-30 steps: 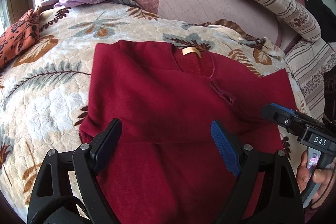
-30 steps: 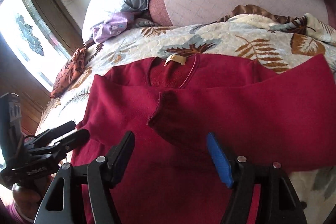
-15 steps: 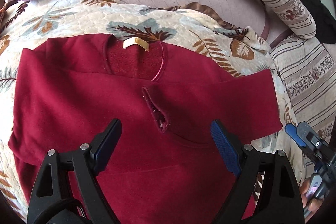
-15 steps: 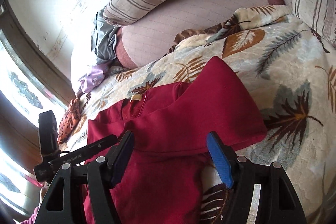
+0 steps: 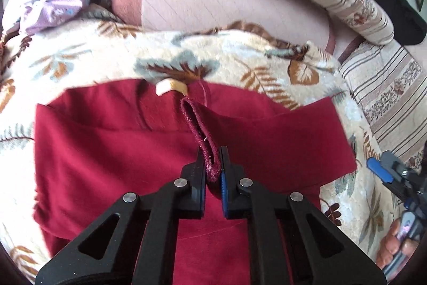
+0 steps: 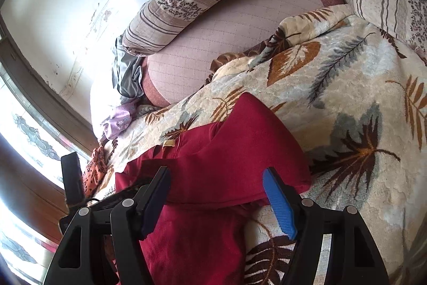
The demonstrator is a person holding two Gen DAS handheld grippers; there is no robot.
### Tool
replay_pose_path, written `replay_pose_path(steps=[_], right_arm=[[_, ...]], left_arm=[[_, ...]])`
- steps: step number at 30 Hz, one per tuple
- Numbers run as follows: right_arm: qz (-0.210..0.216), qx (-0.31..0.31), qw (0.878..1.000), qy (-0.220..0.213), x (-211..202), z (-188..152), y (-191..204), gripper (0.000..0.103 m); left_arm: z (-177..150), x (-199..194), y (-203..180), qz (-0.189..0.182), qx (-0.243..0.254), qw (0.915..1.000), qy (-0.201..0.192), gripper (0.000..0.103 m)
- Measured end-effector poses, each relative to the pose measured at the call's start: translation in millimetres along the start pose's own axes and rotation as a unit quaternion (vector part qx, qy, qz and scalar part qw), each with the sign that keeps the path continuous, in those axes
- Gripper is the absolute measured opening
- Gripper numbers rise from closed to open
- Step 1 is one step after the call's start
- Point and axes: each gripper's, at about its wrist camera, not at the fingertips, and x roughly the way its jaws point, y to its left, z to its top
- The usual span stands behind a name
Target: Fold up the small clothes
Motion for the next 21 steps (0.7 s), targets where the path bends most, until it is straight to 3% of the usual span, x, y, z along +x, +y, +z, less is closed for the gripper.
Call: replay_pose_path(steps=[3,7,9,13,21], right_arm=[[-0.003,0.002,1.000,-0.005,-1,0,0,0.069],[-0.008,-0.001,1.000,0.000,2,0,1,0.069],[-0.015,-0.004,1.000,0.009,8,-3,1,0.069],[-0.032,-0.014,0.999,0.039,29,-11,3,0.069],[-0.117,-0.060,0.987,0.090,90,-6,4,0.072]], left_arm=[[2,-31,23,0.010,-0.003,0.9995,-0.029,0.007],[-9,-56,63,0.038,-0.021,0.9983,-0.039,0.007],[-18,-53,80,0.058,-0.026,0.9975,-0.032,0.007],[-30,-36,104,0.060,-0.049,0.9970,-0.003,0.007],[-35,-28,116,0.068,-0.059,0.9960,-0.006,0.007]])
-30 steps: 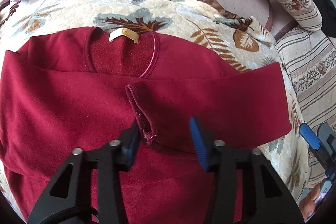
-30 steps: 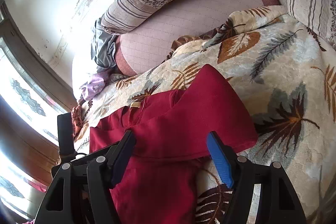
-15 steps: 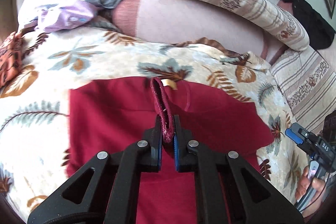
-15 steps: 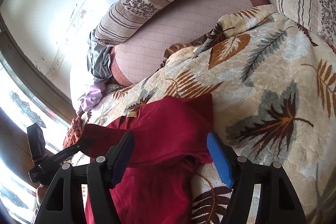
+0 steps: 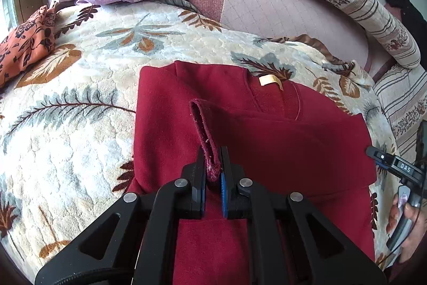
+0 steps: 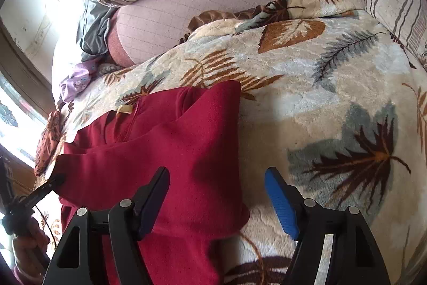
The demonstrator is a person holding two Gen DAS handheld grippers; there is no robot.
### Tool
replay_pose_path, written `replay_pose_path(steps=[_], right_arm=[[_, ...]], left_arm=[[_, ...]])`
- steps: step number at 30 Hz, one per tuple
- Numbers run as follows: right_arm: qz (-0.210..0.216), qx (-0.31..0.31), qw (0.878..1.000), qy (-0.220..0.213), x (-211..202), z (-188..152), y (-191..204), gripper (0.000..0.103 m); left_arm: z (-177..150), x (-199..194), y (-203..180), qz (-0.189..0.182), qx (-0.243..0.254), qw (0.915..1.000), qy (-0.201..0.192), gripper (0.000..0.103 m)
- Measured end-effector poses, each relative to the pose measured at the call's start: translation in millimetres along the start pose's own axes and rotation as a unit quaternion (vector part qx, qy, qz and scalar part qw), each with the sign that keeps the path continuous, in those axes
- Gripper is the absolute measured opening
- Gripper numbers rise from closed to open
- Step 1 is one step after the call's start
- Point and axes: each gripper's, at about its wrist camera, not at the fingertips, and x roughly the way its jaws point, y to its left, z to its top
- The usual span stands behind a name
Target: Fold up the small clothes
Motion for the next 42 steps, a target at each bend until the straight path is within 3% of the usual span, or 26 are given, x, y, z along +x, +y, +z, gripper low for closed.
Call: replay_pose_path(steps=[2,4,5,7,12,15,19,24,27,32,34,42], right_arm=[[-0.013,0.003,1.000,0.020,20,9,0,0.071],[-0.020,-0.010,0.999,0.030,33,14,3,0.050],[-0.038,-0.024,0.999,0.025,37,16,5,0.046],[-0.078,-0.038,0.996,0.015,42,18,5,0.046],[-0.075,-0.018,0.997,-0.002,18,23,-1,0.046],[-0.042,-0.022,0.999,-0.013,-6,17,6,0.046],[-0.022,-0.074,0.997,0.005,-11,-1,29,0.046],[-0.062,-0.115,0.991,0.032,14,-22,37,0.046],[-0.073,-0.123,0.989,0.034,11,-24,36,0.046],[-0.054,-0.109,0.993,0.012,-8,-13,43,0.046],[-0.049,-0.104,0.993,0.003,-8,-7,50,0.048],[-0.078,-0.103,0.992,0.006,36,17,61,0.048]], left_arm=[[-3,4,1,0.005,-0.001,1.0000,0.003,0.007],[-7,9,4,0.008,-0.004,0.9999,0.009,0.007],[-9,12,6,0.009,-0.007,0.9998,0.014,0.007],[-13,18,8,0.011,-0.011,0.9996,0.021,0.008],[-14,14,8,0.016,-0.005,0.9996,0.021,0.009],[-16,11,6,0.022,0.005,0.9996,0.019,0.009],[-18,12,6,0.029,0.007,0.9994,0.017,0.010],[-18,11,5,0.033,0.007,0.9993,0.018,0.011],[-18,10,5,0.045,0.010,0.9987,0.020,0.025],[-16,6,4,0.057,0.009,0.9982,0.019,0.036],[-15,5,6,0.060,0.006,0.9981,0.012,0.052],[-8,16,14,0.088,0.012,0.9960,0.005,0.054]])
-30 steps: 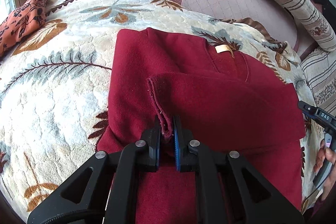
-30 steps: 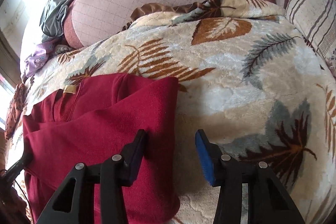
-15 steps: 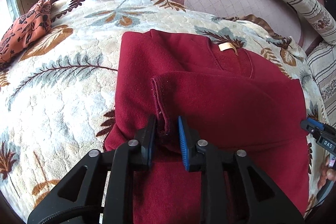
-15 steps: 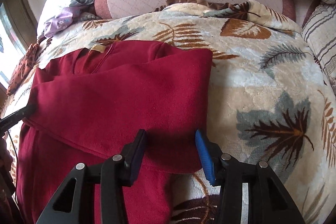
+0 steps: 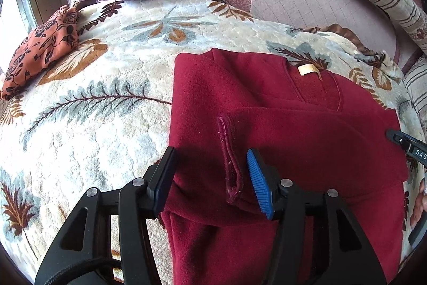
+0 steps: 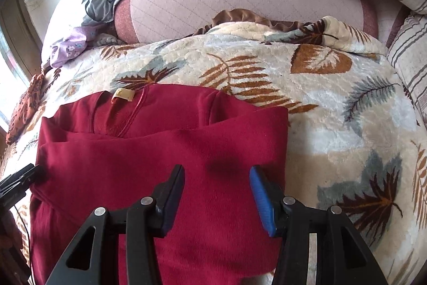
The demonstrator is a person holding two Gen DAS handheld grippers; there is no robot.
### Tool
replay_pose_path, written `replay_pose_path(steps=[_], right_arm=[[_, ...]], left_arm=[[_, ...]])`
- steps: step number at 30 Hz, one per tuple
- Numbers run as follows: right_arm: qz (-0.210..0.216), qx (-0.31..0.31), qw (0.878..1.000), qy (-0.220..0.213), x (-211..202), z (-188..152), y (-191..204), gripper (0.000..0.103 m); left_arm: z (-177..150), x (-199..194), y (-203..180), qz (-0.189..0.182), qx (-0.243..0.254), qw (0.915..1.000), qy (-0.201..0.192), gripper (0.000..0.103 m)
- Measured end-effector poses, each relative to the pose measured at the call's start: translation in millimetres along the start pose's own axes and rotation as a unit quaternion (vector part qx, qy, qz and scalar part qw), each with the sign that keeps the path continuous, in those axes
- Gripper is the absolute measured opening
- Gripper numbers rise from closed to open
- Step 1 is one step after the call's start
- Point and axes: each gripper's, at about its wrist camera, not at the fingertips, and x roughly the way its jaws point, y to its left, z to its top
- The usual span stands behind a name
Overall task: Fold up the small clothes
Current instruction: 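Move both open grippers along the folded sweater toward its hem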
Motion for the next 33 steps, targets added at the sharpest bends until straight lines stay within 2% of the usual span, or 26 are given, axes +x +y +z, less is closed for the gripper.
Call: replay_pose_path(steps=[4,9,14,21,27,33], right_arm=[[-0.022,-0.001,1.000,0.002,23,6,0,0.048],[-0.042,-0.019,0.999,-0.008,31,11,6,0.048],[-0.033,-0.017,0.999,-0.002,13,9,4,0.048],[-0.033,-0.036,0.999,-0.015,-22,-17,5,0.050],[-0.061,-0.057,0.997,0.002,-16,-33,3,0.050],[-0.064,-0.047,0.997,0.005,-10,-39,1,0.052]], left_arm=[[1,6,0,0.008,0.008,0.9999,-0.002,0.054],[0,10,-1,0.013,0.013,0.9998,-0.005,0.055],[0,10,0,0.012,0.012,0.9998,-0.006,0.055],[0,9,-1,0.015,0.014,0.9998,-0.009,0.055],[-1,8,-2,0.014,0.012,0.9998,-0.009,0.055],[-2,8,-2,0.018,0.014,0.9997,-0.011,0.055]])
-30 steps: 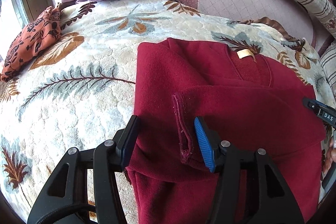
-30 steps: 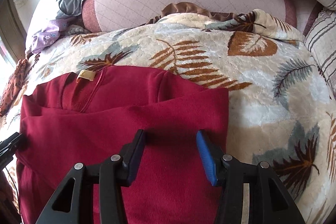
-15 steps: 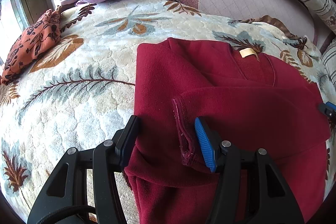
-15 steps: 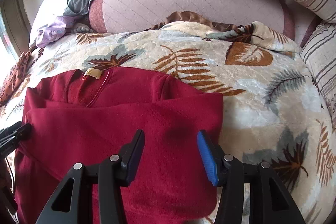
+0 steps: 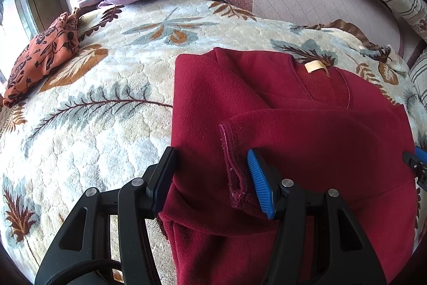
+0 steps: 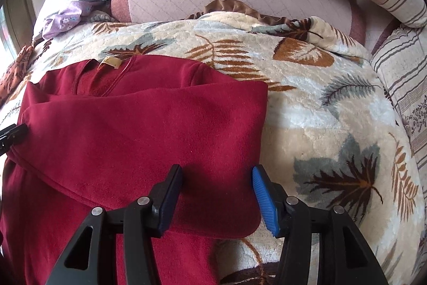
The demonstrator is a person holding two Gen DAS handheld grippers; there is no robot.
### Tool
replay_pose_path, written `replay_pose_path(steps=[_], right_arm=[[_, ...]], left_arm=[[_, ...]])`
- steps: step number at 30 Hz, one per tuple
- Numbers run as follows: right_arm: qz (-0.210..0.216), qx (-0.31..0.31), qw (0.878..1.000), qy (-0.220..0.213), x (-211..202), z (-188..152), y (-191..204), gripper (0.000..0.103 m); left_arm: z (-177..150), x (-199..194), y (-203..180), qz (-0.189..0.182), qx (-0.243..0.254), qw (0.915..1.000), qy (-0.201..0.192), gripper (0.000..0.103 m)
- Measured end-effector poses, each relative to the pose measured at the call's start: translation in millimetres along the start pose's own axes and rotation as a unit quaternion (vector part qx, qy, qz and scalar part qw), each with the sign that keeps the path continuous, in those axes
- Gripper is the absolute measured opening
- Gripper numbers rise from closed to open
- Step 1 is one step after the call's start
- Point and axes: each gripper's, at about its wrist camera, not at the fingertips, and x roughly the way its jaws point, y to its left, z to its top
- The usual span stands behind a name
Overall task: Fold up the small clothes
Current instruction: 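Move both open grippers along the folded sweater toward its hem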
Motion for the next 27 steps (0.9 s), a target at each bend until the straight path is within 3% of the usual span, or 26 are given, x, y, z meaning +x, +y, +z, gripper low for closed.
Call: replay_pose_path(steps=[13,17,20,23,27], right_arm=[[0.002,0.004,1.000,0.002,3,0,1,0.054],[0.001,0.007,1.000,0.001,6,-1,-1,0.059],[0.013,0.028,1.000,0.006,8,-1,-11,0.068],[0.041,0.062,0.997,0.016,4,-5,-24,0.069],[0.044,0.060,0.997,0.010,-14,-15,-28,0.069]], left_arm=[[-2,2,2,-0.002,-0.005,1.0000,-0.002,0.059],[-3,0,2,-0.003,-0.003,1.0000,0.001,0.059],[-6,-6,4,-0.012,-0.006,0.9998,0.011,0.059],[-11,-18,5,-0.021,-0.005,0.9996,0.015,0.059],[-24,-35,5,-0.022,0.000,0.9997,0.013,0.059]])
